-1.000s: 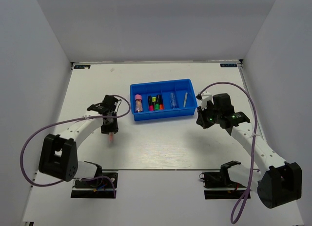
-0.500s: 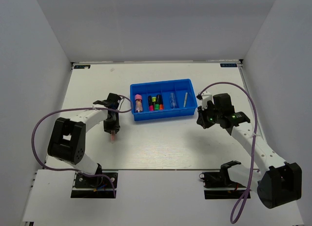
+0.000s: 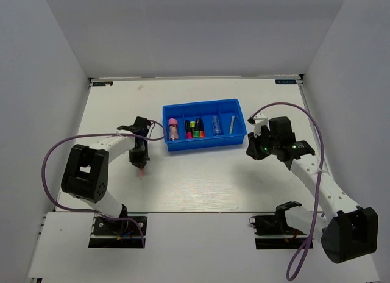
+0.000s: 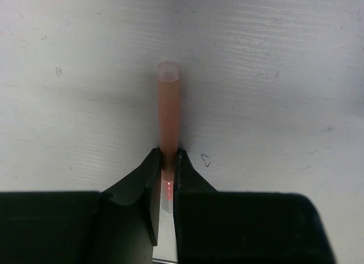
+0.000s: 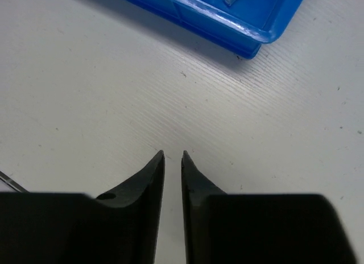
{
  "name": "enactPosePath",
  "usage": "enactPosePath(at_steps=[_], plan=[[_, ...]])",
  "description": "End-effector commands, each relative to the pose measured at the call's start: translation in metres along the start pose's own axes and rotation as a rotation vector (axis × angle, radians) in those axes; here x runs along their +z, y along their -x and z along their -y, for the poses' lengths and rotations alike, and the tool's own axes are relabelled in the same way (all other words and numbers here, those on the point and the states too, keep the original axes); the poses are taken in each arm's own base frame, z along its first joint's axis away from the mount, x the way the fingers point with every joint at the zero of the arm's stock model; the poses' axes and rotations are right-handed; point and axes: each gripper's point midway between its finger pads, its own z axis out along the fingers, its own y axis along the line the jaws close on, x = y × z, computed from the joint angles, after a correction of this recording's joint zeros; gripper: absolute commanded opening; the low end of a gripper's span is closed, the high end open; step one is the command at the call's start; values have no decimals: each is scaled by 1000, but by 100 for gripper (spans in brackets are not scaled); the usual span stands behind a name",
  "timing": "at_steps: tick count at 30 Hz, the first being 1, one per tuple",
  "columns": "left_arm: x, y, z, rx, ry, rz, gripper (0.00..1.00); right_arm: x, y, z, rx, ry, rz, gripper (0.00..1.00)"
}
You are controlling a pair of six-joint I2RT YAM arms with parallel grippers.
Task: Sort the stationery into containers
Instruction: Pick up the pen from the center of the board, then place the pen in the storage box.
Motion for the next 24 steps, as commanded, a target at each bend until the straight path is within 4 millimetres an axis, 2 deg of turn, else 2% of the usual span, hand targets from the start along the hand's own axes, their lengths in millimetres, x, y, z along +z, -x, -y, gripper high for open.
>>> enactPosePath(at_steps=[1, 2, 3, 4, 5, 6, 7, 8, 9, 10, 11, 12, 13, 14, 16, 17, 18, 19, 20, 21, 22, 23, 24], plan=[[0, 6, 0, -29, 0, 13, 1, -7, 9, -1, 0, 7, 38, 24], [-6, 7, 6, -29, -26, 14, 1, -6, 6, -3, 0, 17, 27, 41], [-12, 12, 10, -37, -43, 34, 1, -8, 8, -3, 2, 17, 36, 71], [-23, 15, 15, -40, -66, 61, 1, -8, 8, -4, -1, 26, 36, 77], [-39, 23, 27, -39, -121, 104, 1, -8, 9, -5, -6, 31, 41, 77], [-55, 28, 32, -52, -156, 140, 1, -8, 8, -6, -3, 35, 37, 67], [-72, 37, 45, -46, -202, 179, 1, -9, 9, -8, -5, 50, 43, 46], [-96, 44, 64, -38, -292, 221, 1, -9, 9, -9, -4, 54, 48, 18], [-112, 51, 73, -51, -337, 261, 1, -10, 10, -9, -3, 53, 52, 0], [-126, 51, 88, -31, -388, 276, 1, -12, 12, -10, -7, 52, 61, 0], [-154, 61, 109, -33, -475, 317, 1, -11, 10, -8, -2, 45, 58, 0], [-165, 68, 122, -29, -528, 342, 1, -11, 14, -6, -4, 33, 70, 0], [-189, 77, 140, -13, -596, 381, 1, -13, 15, -4, -6, 19, 84, 3], [-186, 76, 157, -25, -627, 347, 1, -12, 15, -3, -7, 9, 86, 9], [-220, 96, 194, -2, -780, 414, 1, -13, 15, -1, -4, -1, 95, 21], [-219, 104, 215, -20, -829, 407, 1, -13, 15, 0, -5, -8, 92, 21], [-211, 104, 234, -7, -873, 358, 1, -13, 16, 1, 0, -13, 96, 22], [-226, 127, 260, 4, -949, 420, 1, -13, 15, 2, 5, -20, 94, 24], [-230, 128, 276, -6, -1001, 395, 1, -14, 15, 5, 5, -40, 94, 27], [-199, 128, 297, -24, -1003, 312, 1, -14, 17, 8, 5, -53, 103, 28], [-230, 153, 314, -22, -1099, 400, 1, -15, 16, 11, 12, -74, 104, 29], [-245, 161, 327, -53, -1168, 389, 1, -17, 20, 16, 4, -106, 122, 35], [-236, 174, 348, -45, -1219, 392, 1, -17, 18, 20, 14, -123, 116, 36]])
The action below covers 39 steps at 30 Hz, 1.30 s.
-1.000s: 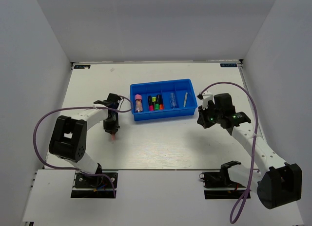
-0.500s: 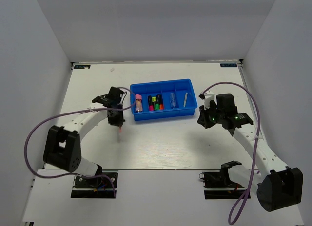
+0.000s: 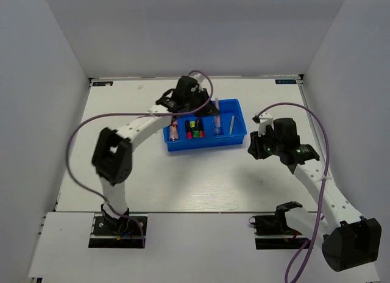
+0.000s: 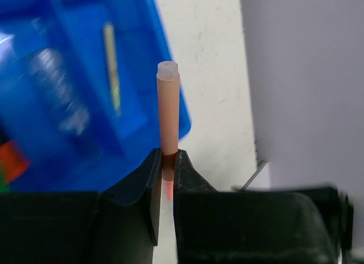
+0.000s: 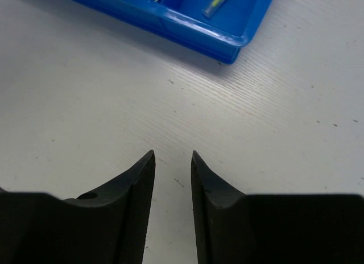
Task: Sort the stationery into containers
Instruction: Place the pen in the storage box, then reset both arms
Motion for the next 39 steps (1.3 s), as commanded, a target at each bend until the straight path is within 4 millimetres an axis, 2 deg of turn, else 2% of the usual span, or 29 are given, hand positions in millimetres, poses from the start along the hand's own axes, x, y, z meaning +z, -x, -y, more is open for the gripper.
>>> enactPosePath(at_steps=[1, 2, 3, 4, 5, 8, 10, 13, 14, 16, 17, 18, 21, 23, 25, 26, 28, 29, 30, 31, 32, 33, 34, 35, 36, 37, 38, 39], plan=[[34, 33, 63, -67, -280, 32, 1, -4, 10, 18, 1, -103, 57, 36], [38, 39, 73, -78, -311, 44, 1, -5, 10, 21, 2, -114, 57, 36], [54, 34, 64, -91, -300, 25, 1, -4, 8, 23, 6, -122, 54, 36], [65, 37, 65, -86, -305, 26, 1, -5, 9, 24, 4, -125, 58, 34], [68, 41, 71, -78, -315, 32, 1, -5, 10, 25, 9, -129, 66, 34], [97, 29, 48, -107, -262, 7, 1, -6, 10, 28, 14, -138, 69, 33], [109, 26, 34, -112, -223, 14, 1, -8, 11, 29, 15, -143, 76, 33], [119, 17, 18, -131, -178, -3, 6, -7, 10, 29, 23, -139, 76, 33], [127, 10, 8, -143, -160, -22, 12, -8, 11, 29, 23, -139, 81, 33], [132, 3, 2, -158, -150, -41, 22, -8, 11, 30, 25, -140, 83, 33], [136, -1, -2, -164, -146, -51, 32, -8, 10, 30, 27, -141, 79, 33], [140, -4, -6, -176, -140, -61, 38, -8, 10, 30, 29, -138, 80, 33], [139, -6, -4, -178, -150, -69, 52, -8, 8, 31, 35, -138, 75, 34], [134, -1, 4, -174, -162, -66, 58, -9, 9, 33, 39, -141, 77, 41], [128, 0, 8, -160, -169, -70, 71, -8, 7, 32, 43, -131, 73, 48], [116, 10, 21, -141, -193, -48, 78, -9, 8, 32, 46, -130, 73, 51], [105, 7, 27, -91, -200, -66, 89, -10, 9, 32, 42, -131, 79, 53], [92, 2, 31, -78, -194, -78, 94, -11, 9, 33, 45, -133, 84, 58], [72, 7, 45, -22, -223, -64, 100, -13, 10, 34, 45, -137, 92, 63], [50, -5, 45, -7, -193, -88, 100, -14, 12, 34, 45, -139, 98, 75], [42, -11, 42, 91, -161, -76, 100, -15, 12, 34, 43, -139, 99, 85], [-5, 5, 72, 148, -195, -7, 100, -15, 12, 34, 46, -140, 105, 91], [-17, -12, 57, 158, -102, -41, 100, -15, 14, 38, 58, -164, 115, 91], [-21, -33, 27, 222, -2, -65, 100, -18, 18, 40, 89, -191, 131, 91], [-62, -20, 41, 261, 14, 23, 100, -19, 18, 42, 104, -204, 137, 91], [-73, -45, 5, 259, 140, -39, 100, -20, 20, 45, 124, -225, 147, 91], [-81, -65, -21, 274, 203, -80, 100, -23, 21, 47, 124, -240, 155, 91], [-107, -65, -30, 276, 243, -55, 100, -23, 19, 46, 122, -237, 157, 91]])
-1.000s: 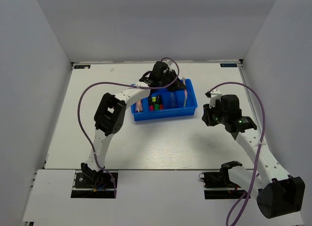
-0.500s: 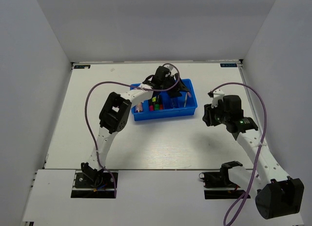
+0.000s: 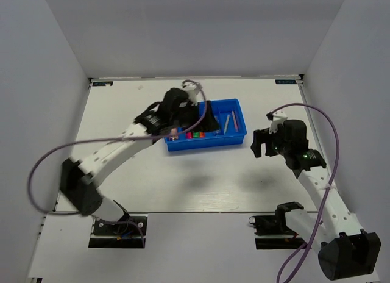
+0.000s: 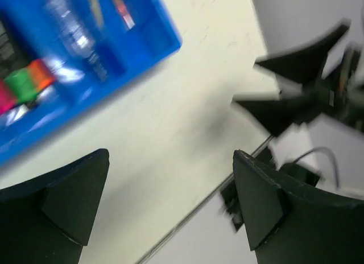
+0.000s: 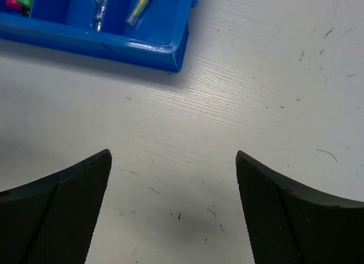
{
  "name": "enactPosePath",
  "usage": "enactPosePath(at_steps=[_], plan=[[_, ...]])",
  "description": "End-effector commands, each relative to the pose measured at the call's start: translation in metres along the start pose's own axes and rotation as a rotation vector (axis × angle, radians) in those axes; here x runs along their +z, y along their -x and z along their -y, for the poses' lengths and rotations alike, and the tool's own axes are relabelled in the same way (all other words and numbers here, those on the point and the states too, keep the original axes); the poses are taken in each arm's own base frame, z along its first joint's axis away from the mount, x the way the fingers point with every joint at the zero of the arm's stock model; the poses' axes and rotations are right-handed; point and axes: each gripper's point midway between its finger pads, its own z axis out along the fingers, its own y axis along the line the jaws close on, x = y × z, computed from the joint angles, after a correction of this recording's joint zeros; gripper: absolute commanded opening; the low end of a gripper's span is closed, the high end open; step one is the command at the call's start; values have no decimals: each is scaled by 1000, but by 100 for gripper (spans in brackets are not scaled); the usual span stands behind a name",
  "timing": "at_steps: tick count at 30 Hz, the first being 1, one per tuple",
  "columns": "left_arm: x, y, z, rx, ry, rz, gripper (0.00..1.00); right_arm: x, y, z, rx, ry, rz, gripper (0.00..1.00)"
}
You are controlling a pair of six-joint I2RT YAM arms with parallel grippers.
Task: Sort the stationery into containers
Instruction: Reset both arms
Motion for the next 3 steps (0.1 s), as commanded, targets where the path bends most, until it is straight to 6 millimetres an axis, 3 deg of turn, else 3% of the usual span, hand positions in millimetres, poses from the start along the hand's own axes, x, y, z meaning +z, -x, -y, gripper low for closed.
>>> enactPosePath(at_steps=[1, 2, 3], plan=[[-72, -53, -75, 90, 296, -54, 100, -3, 12, 8, 26, -51, 68, 91], [-94, -51, -85, 63, 308, -12, 100, -4, 10, 4, 27, -32, 64, 91], [-107, -82, -123, 20, 373, -41, 100, -5, 11, -1, 29, -4, 66, 91]])
